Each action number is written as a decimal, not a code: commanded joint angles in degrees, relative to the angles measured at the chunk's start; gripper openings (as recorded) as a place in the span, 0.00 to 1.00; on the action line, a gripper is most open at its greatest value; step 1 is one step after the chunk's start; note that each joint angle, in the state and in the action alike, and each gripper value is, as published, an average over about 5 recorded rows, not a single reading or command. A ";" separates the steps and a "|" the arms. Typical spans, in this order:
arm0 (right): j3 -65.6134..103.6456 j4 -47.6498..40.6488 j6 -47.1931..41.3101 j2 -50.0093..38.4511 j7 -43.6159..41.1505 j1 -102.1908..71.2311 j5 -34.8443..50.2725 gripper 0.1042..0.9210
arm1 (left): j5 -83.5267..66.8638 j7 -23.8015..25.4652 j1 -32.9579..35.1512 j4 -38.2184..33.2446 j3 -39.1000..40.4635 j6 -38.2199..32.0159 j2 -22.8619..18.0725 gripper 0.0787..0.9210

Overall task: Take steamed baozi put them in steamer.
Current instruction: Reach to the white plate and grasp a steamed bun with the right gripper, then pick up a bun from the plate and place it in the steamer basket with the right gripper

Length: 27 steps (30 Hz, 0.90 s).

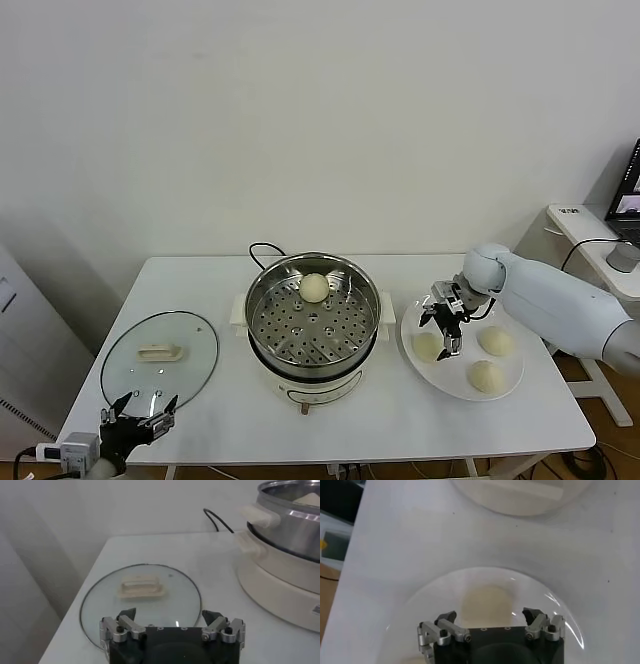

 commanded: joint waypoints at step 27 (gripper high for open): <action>-15.53 14.73 -3.50 -7.72 -1.99 30.06 18.70 0.39 | 0.59 -0.47 -0.09 -0.33 0.18 0.44 -0.23 0.88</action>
